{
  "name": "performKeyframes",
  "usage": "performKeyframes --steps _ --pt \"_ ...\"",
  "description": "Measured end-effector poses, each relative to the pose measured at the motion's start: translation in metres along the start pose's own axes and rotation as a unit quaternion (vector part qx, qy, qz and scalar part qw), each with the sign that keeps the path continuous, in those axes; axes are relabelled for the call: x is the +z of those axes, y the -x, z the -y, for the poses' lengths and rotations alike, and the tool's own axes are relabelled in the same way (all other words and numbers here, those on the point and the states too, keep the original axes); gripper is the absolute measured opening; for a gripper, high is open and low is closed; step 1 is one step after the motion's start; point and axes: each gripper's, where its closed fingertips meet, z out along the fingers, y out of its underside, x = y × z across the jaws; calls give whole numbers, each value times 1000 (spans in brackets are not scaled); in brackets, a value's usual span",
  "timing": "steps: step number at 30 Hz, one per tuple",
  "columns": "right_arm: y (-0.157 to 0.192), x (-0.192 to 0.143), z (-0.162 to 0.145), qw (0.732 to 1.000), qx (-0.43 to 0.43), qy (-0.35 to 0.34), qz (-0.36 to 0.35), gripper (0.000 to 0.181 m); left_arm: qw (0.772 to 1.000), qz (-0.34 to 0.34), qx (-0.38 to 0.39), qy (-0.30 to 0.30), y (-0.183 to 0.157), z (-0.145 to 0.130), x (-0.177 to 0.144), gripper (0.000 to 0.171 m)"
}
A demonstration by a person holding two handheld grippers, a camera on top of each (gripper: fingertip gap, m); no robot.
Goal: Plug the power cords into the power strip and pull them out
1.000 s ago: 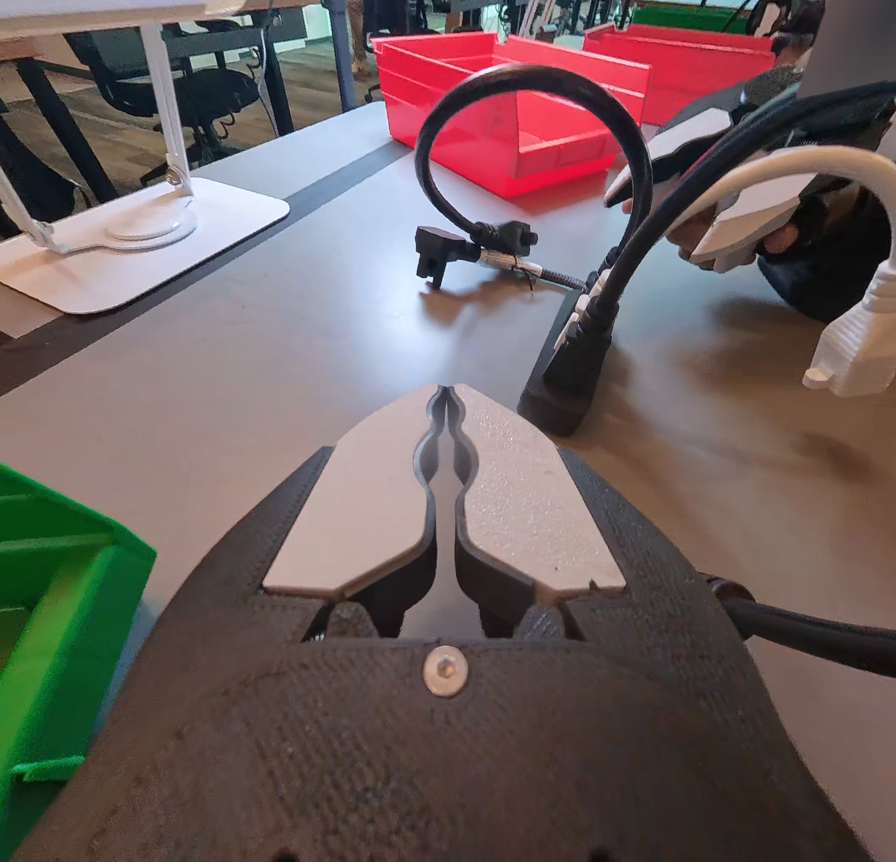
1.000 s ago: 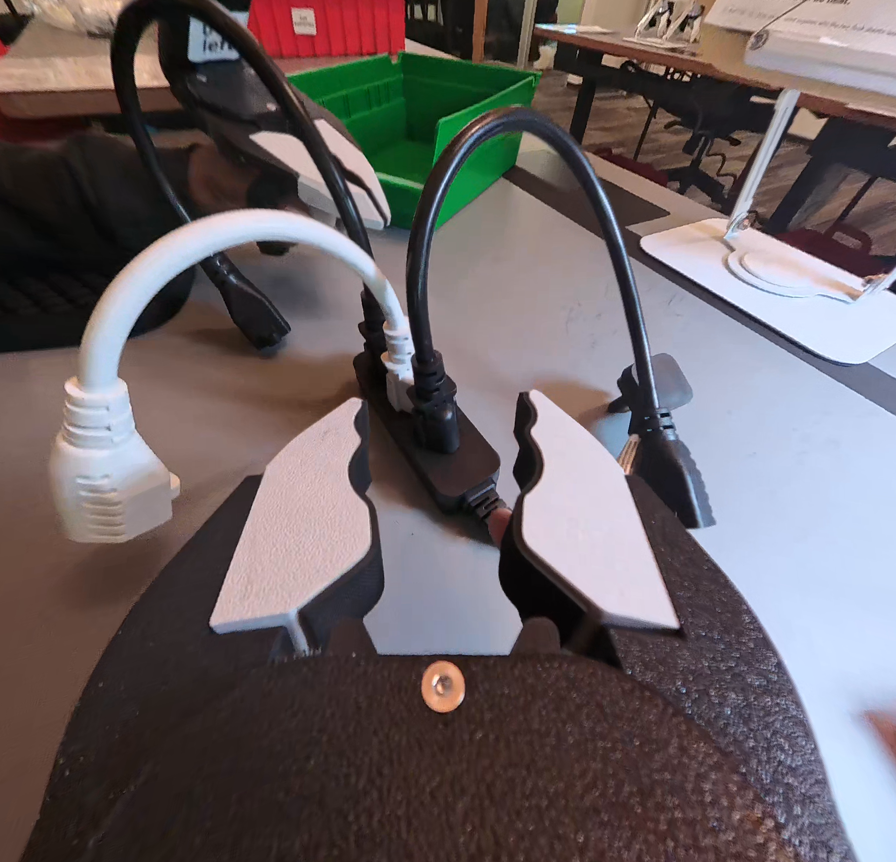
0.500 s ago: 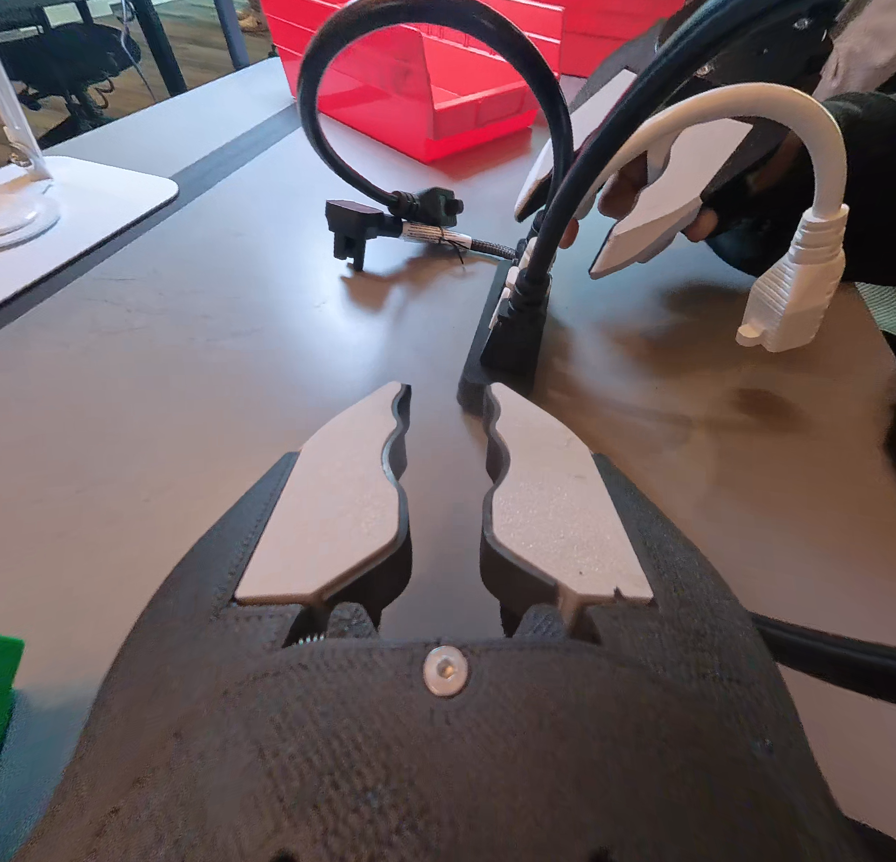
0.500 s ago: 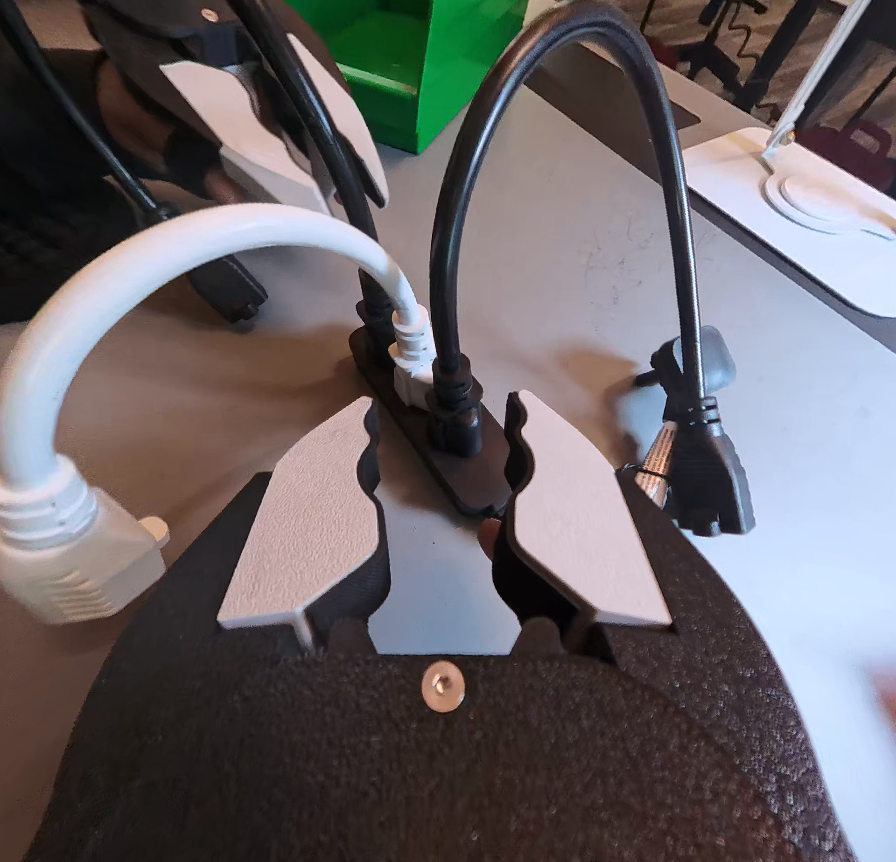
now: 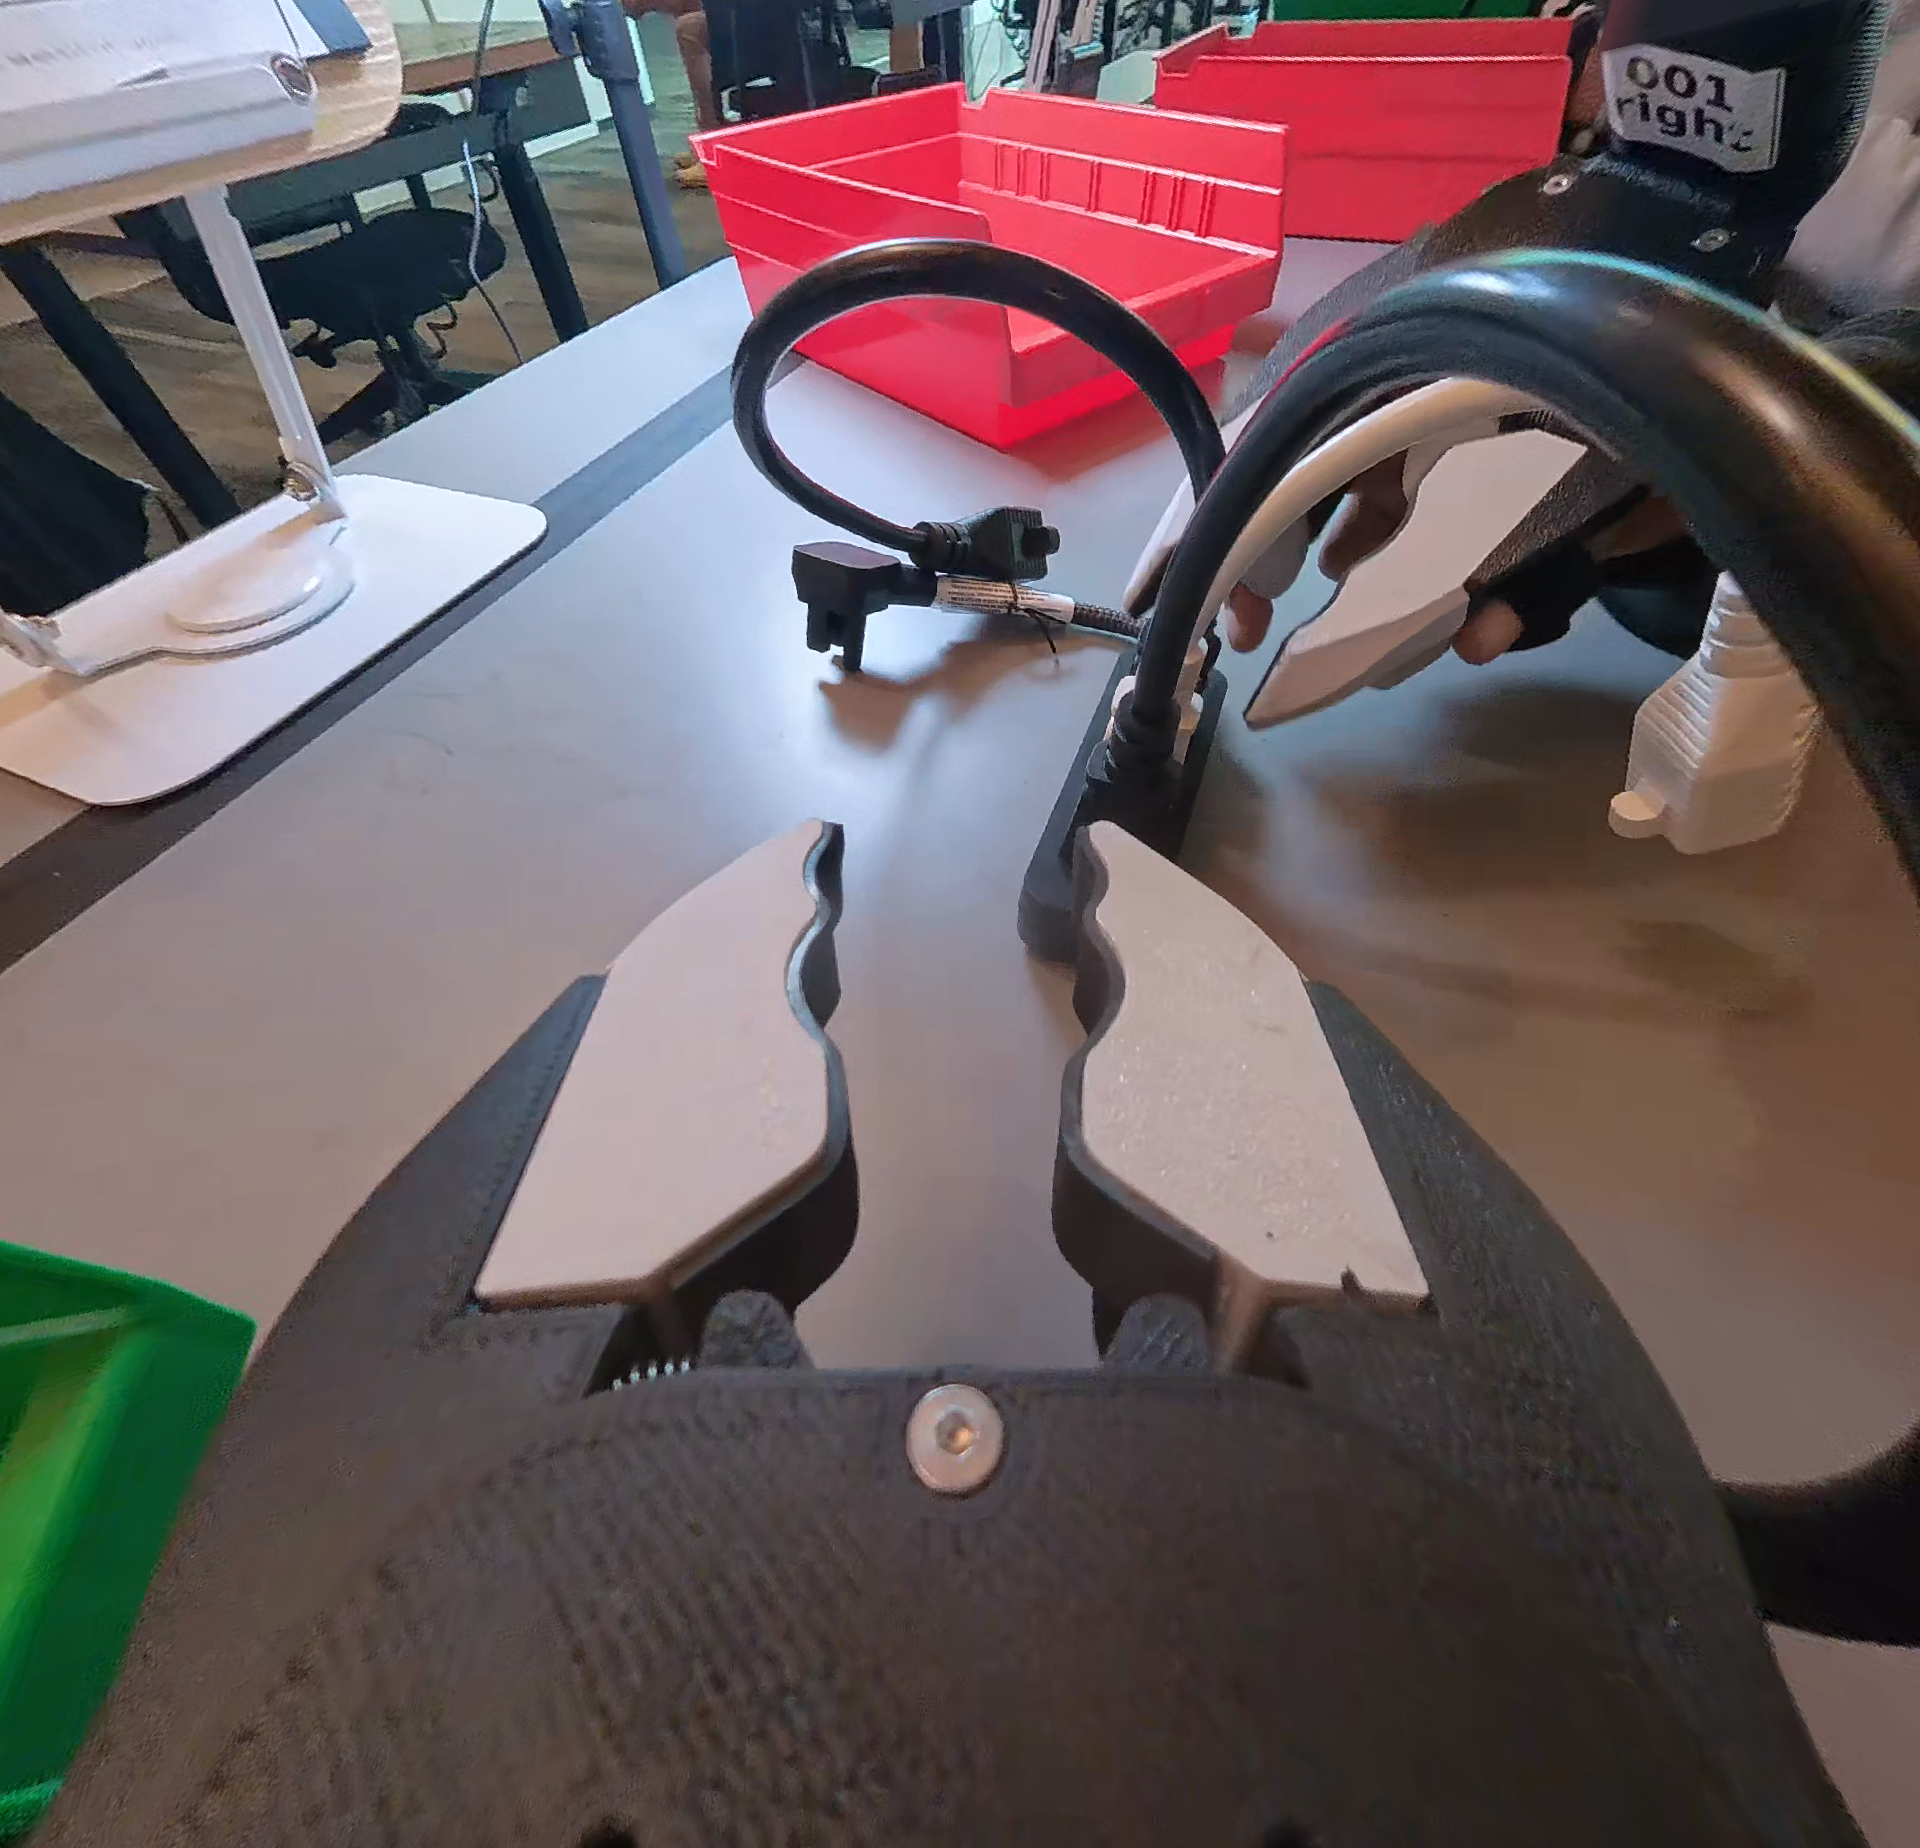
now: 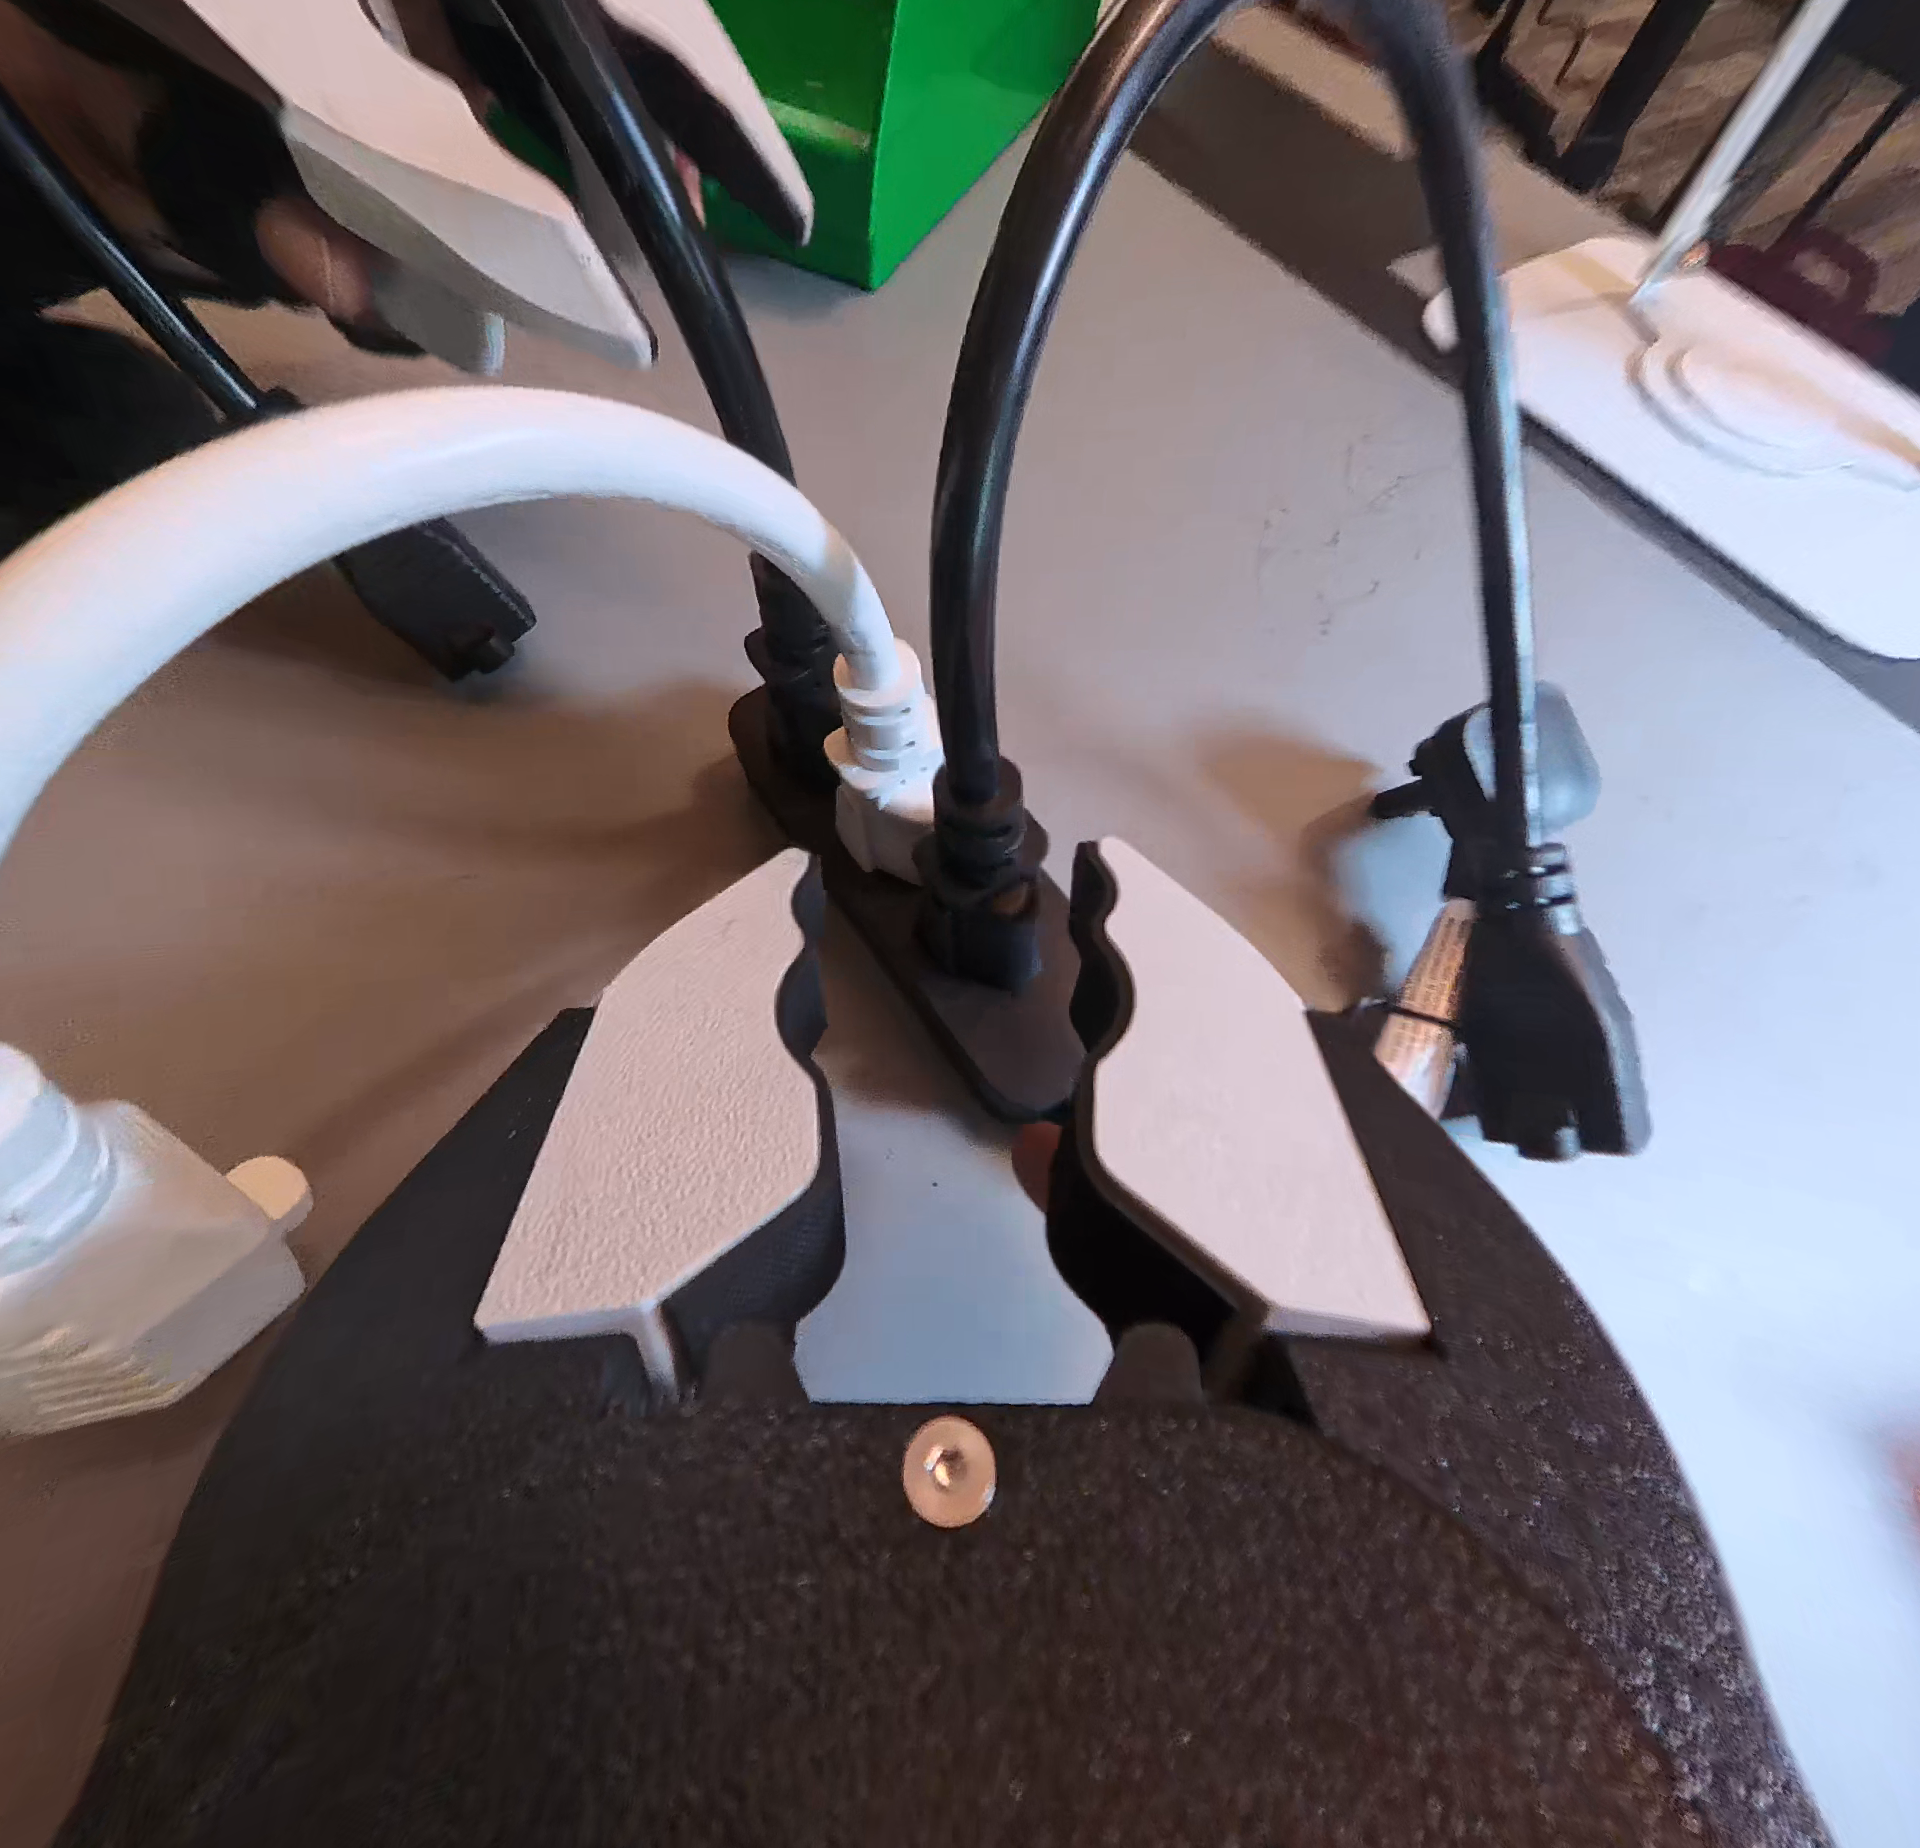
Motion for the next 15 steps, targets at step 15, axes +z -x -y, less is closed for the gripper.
performKeyframes --steps 15 --pt "-7 -32 1 998 -16 -3 -69 35 991 128 -40 -25 20 -1 -59 42"
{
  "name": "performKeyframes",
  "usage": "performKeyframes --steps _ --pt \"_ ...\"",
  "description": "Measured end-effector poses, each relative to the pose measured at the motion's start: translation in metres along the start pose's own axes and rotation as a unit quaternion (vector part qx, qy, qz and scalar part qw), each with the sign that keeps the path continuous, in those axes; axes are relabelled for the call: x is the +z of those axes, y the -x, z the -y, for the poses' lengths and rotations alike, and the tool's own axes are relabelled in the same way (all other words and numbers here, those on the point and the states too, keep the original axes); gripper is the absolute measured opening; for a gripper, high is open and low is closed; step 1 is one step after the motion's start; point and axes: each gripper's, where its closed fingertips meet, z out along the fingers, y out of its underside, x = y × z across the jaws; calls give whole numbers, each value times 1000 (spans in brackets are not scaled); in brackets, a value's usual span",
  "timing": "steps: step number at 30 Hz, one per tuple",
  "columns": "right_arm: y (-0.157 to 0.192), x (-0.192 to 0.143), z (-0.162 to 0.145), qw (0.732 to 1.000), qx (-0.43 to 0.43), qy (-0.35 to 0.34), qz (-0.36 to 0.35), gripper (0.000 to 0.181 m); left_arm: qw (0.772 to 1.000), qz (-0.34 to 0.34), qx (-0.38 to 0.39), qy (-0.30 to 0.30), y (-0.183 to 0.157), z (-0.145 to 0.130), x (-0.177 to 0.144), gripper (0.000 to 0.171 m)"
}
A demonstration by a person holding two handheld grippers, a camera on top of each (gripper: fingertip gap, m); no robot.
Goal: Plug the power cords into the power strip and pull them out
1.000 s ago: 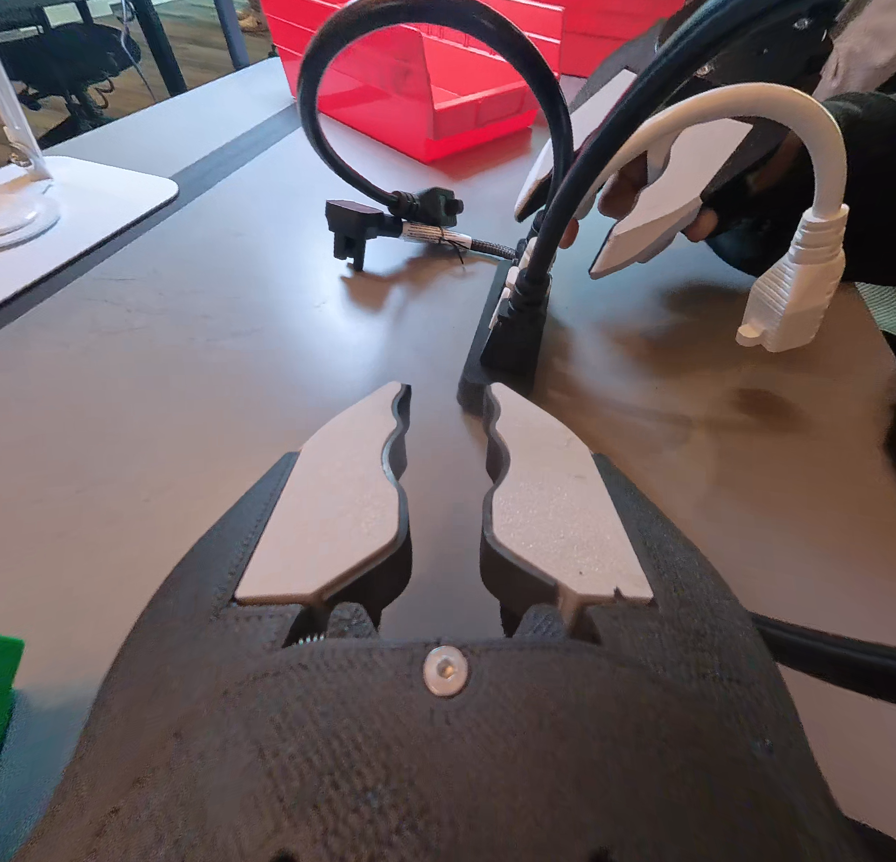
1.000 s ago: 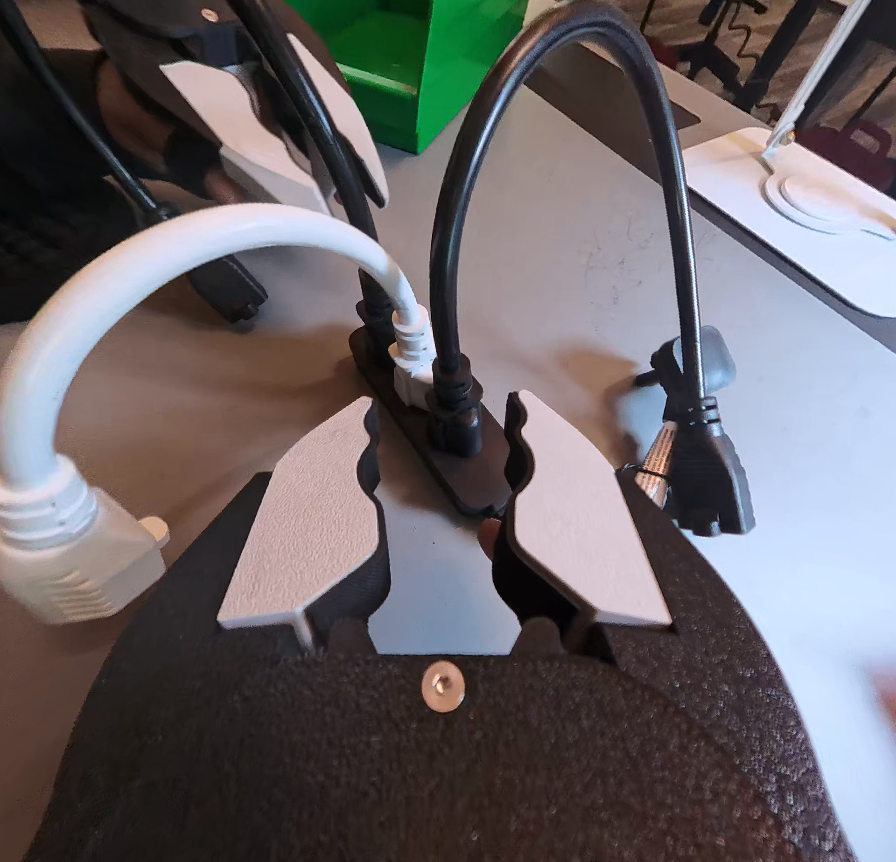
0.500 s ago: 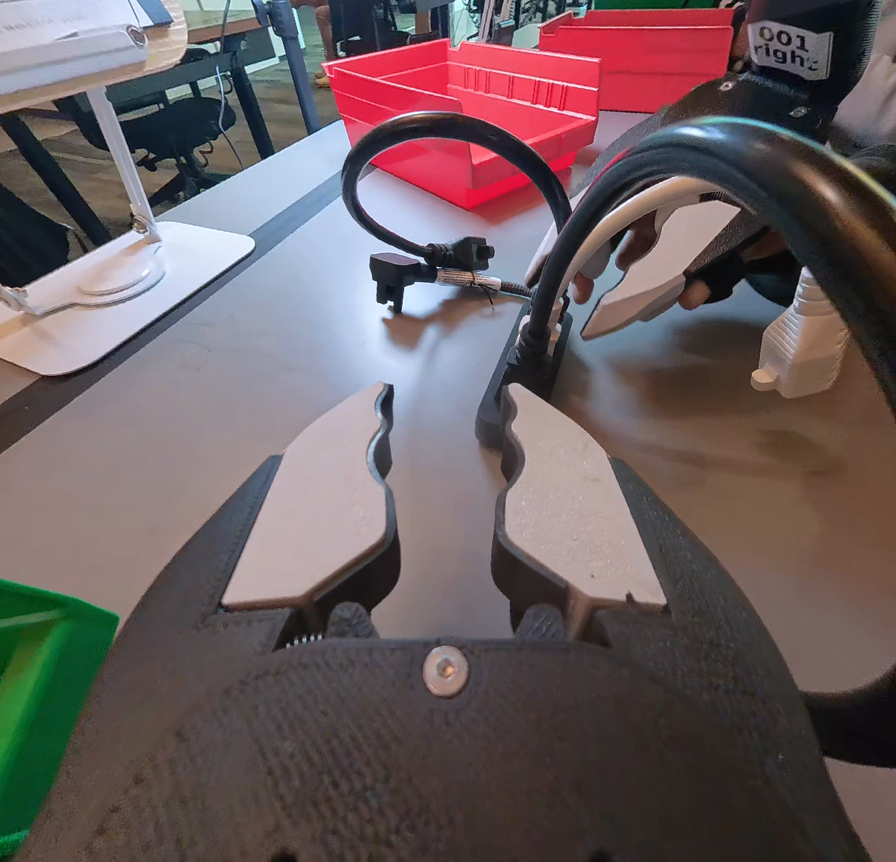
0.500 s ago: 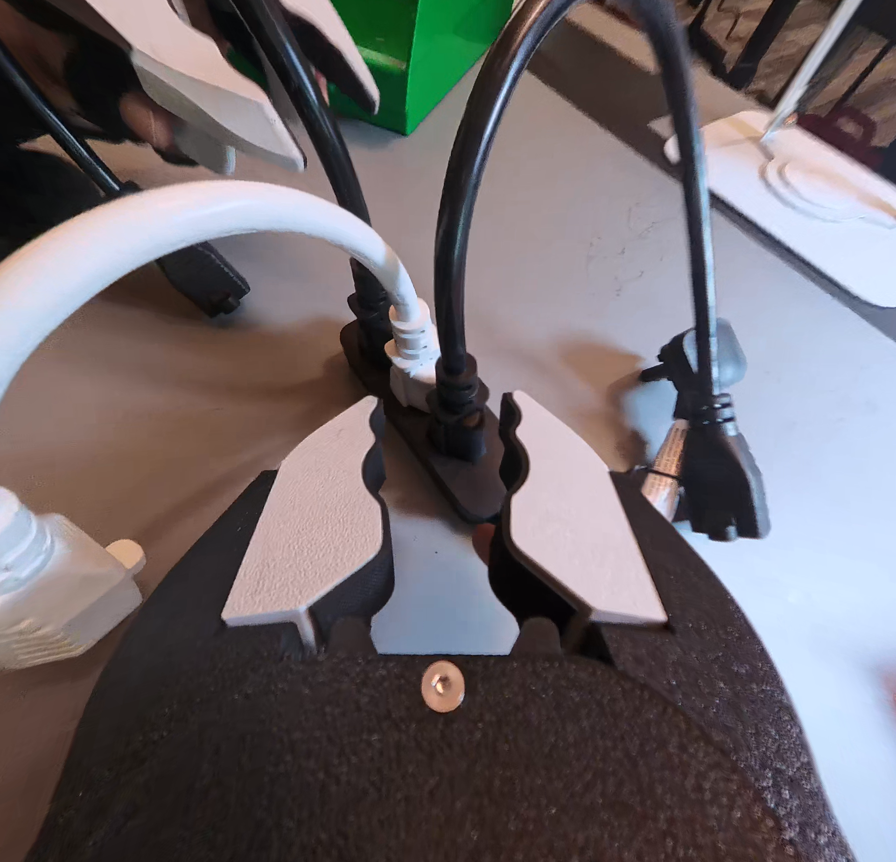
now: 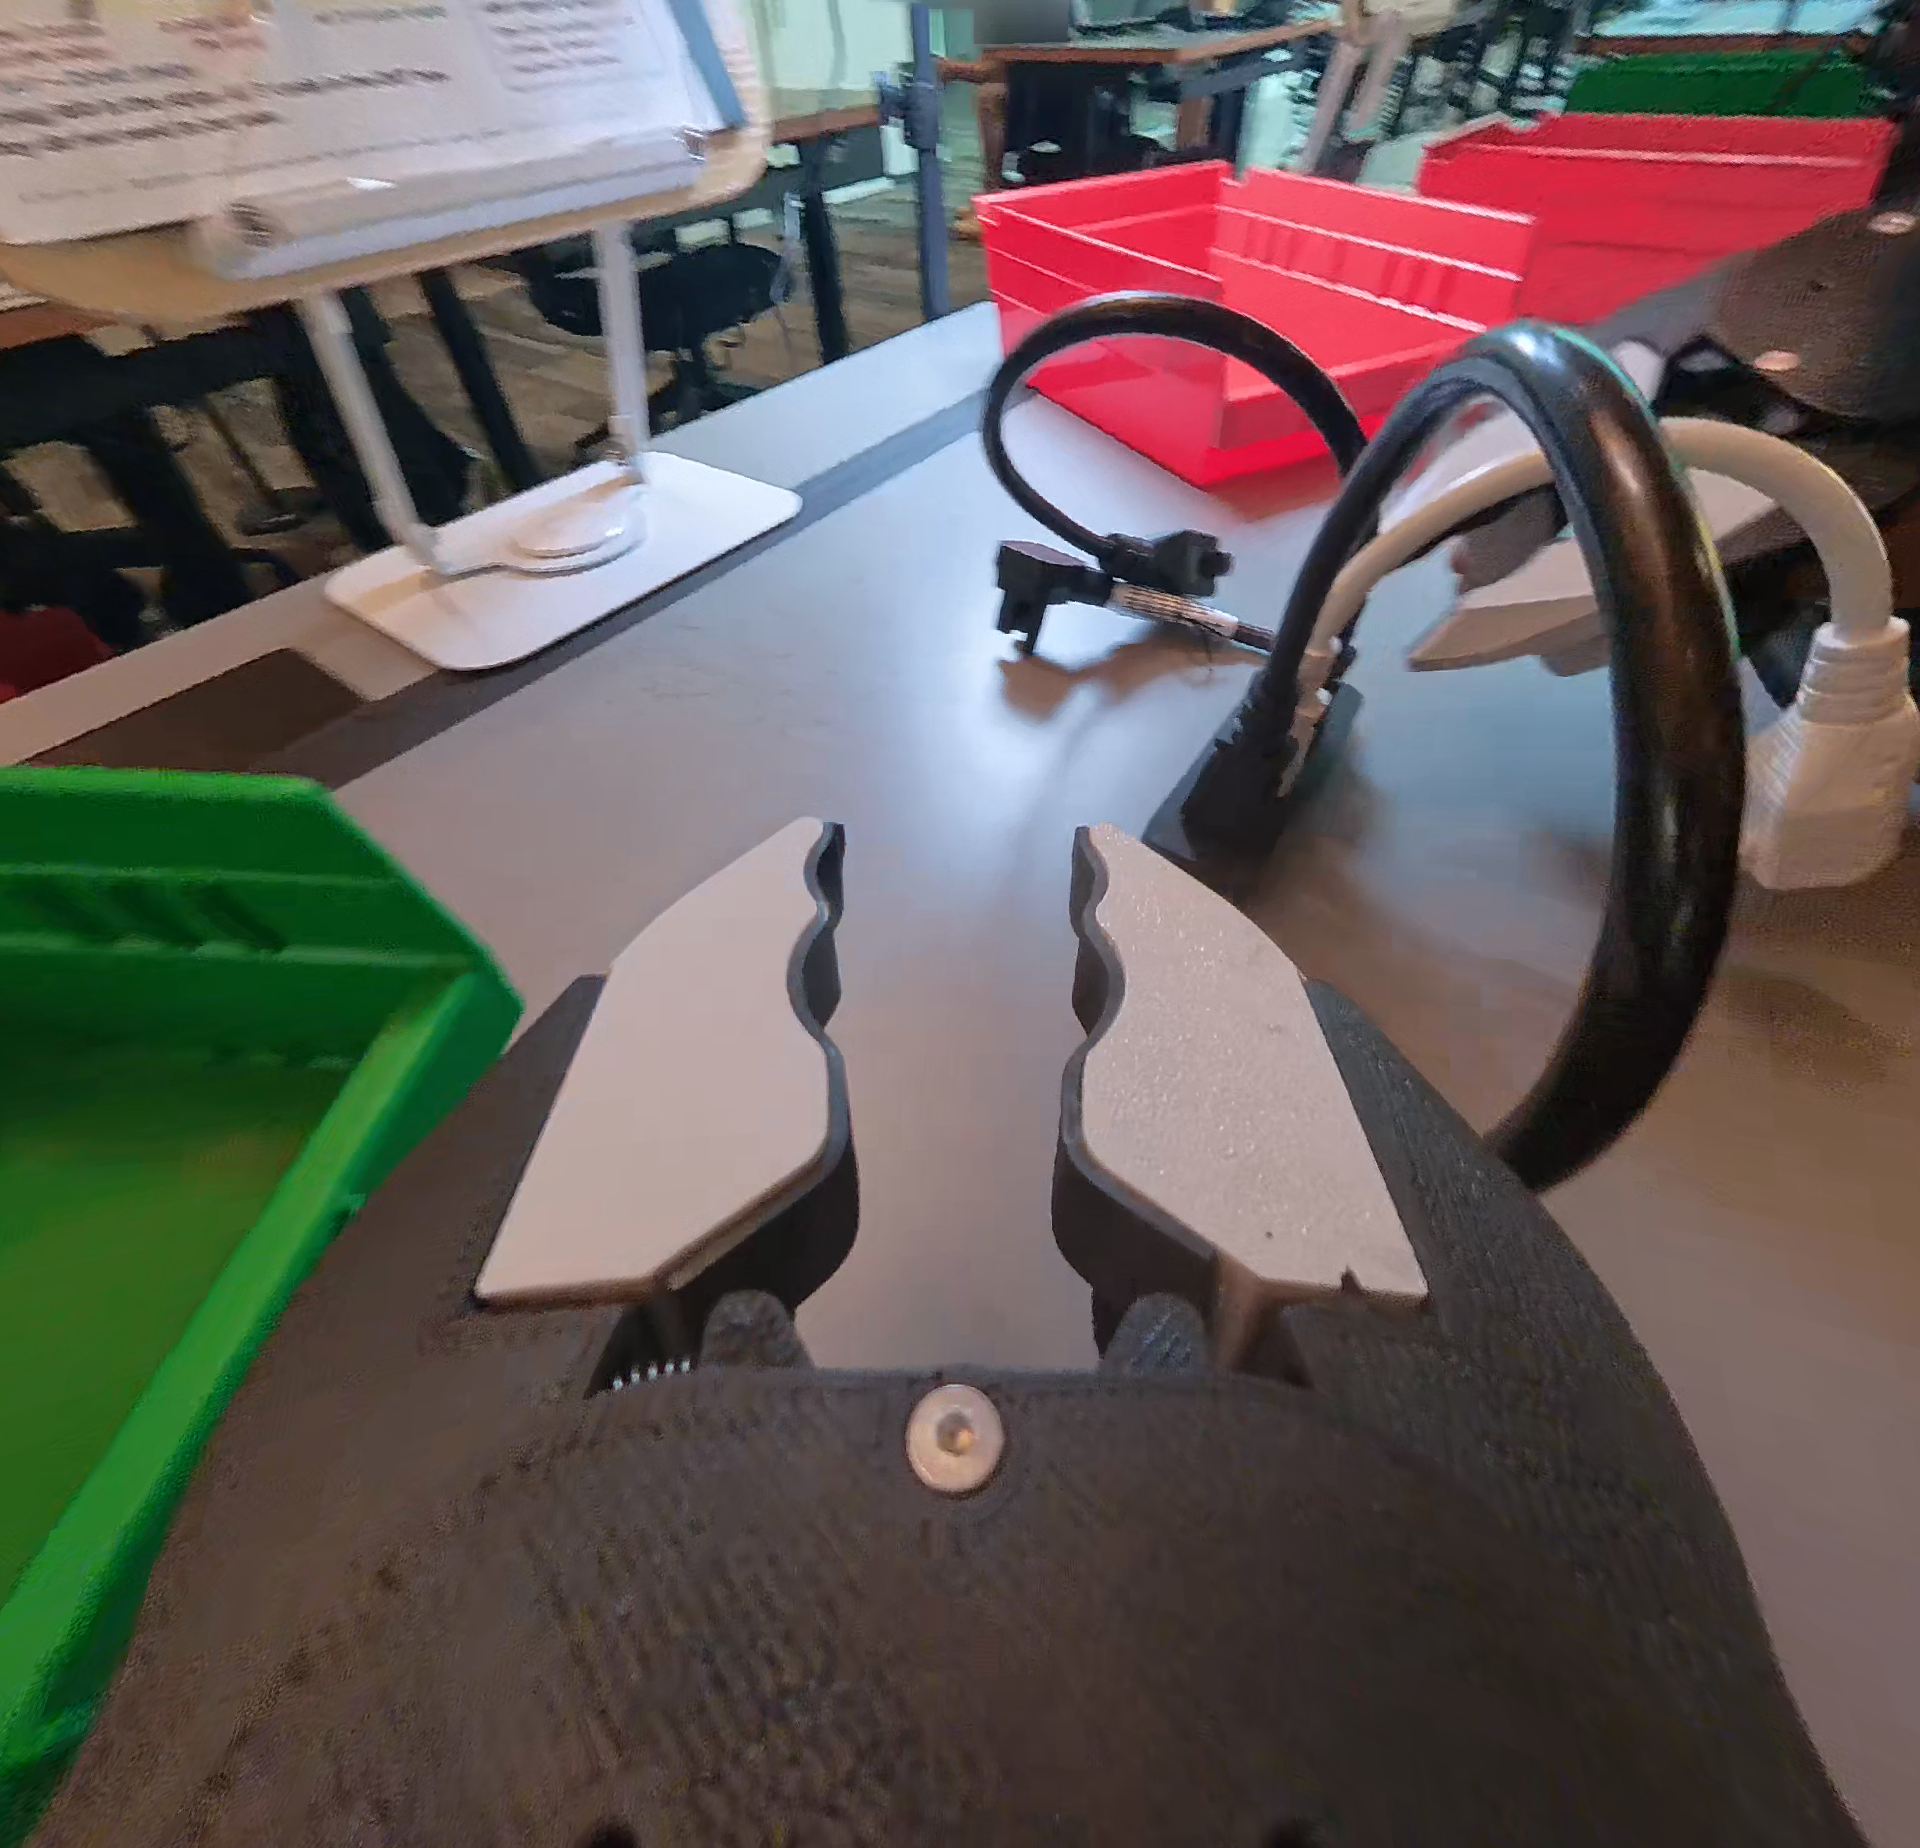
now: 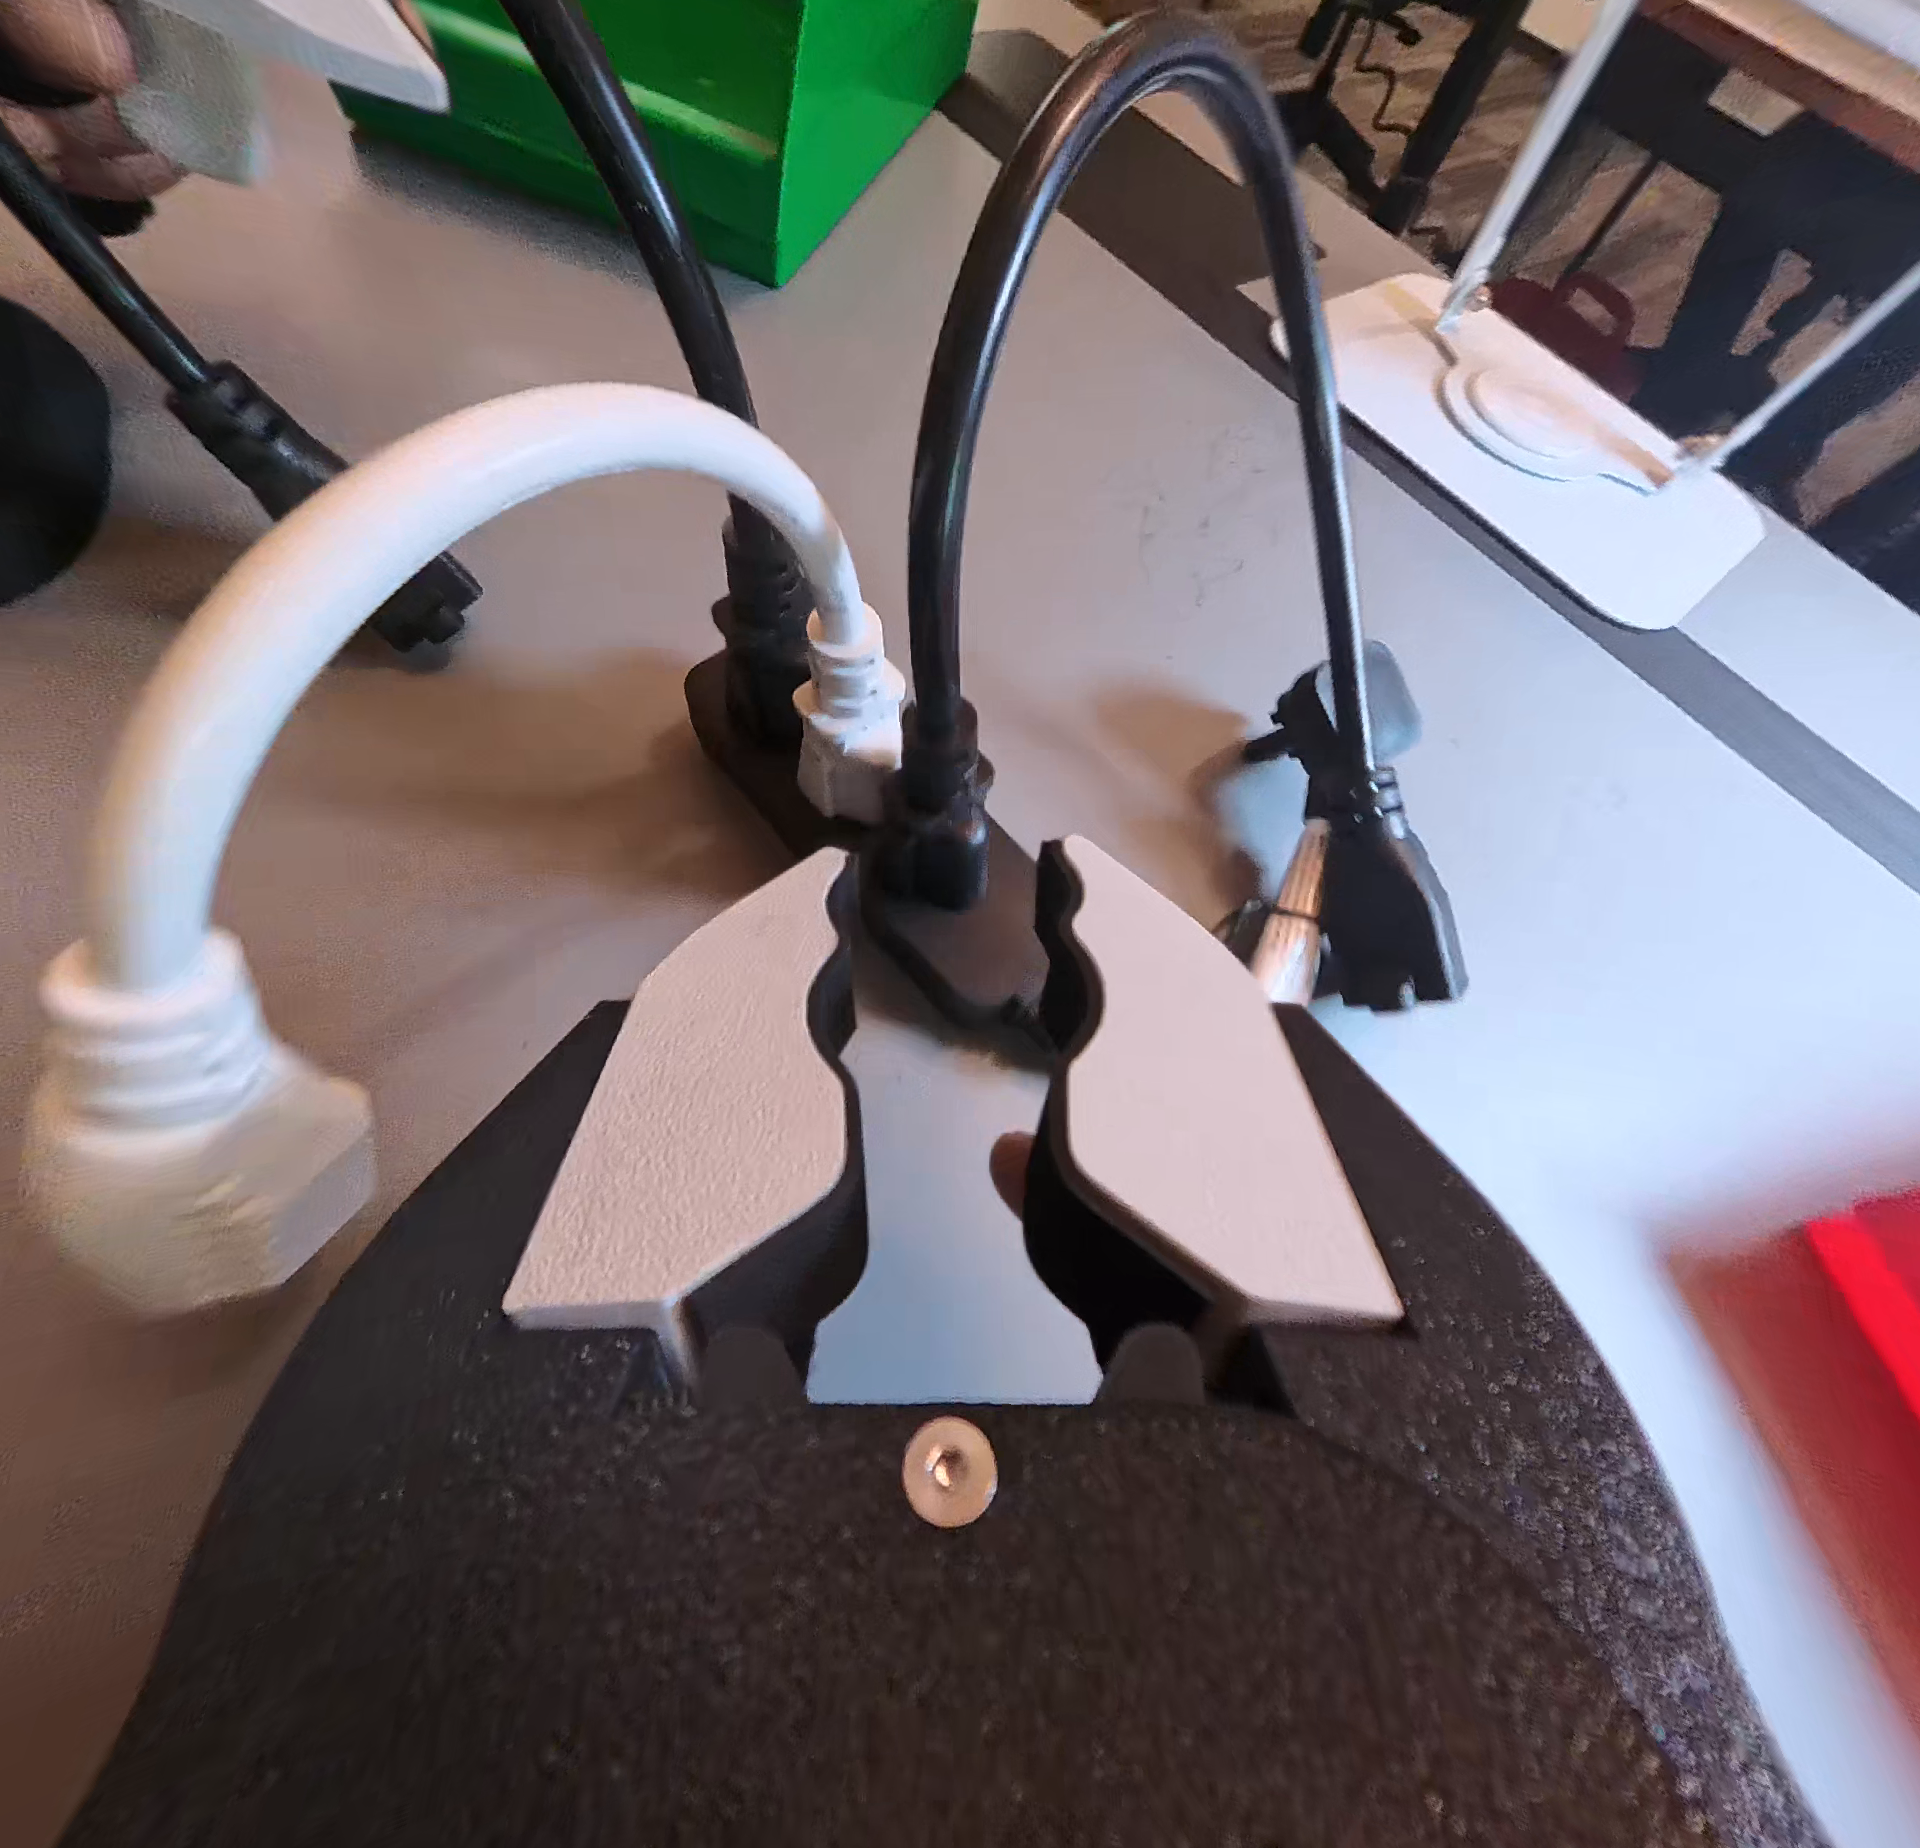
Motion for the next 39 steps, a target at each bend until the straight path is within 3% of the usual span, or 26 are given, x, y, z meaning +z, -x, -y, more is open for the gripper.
performKeyframes --steps 5,10,14,19,22,28,39 --pt "3 -51 -2 998 37 -33 -41 51 993 61 -64 -79 9 14 -55 44" --pt "29 -101 -15 994 52 -54 -73 62 989 49 -81 -114 -38 7 -96 50" --pt "48 -137 -26 990 58 -79 -101 64 992 23 -59 -108 -80 -2 -97 53" --pt "46 -173 -45 978 97 -114 -142 67 994 17 -59 -91 -111 -9 -76 62" --pt "44 -176 -59 979 112 -100 -141 70 996 53 -40 -61 -112 -14 -70 69" --pt "40 -169 -72 981 112 -72 -139 74 997 51 -54 26 -121 -27 -72 80" --pt "58 -173 -63 984 85 -70 -138 76 994 76 -62 49 -119 -44 -94 69"
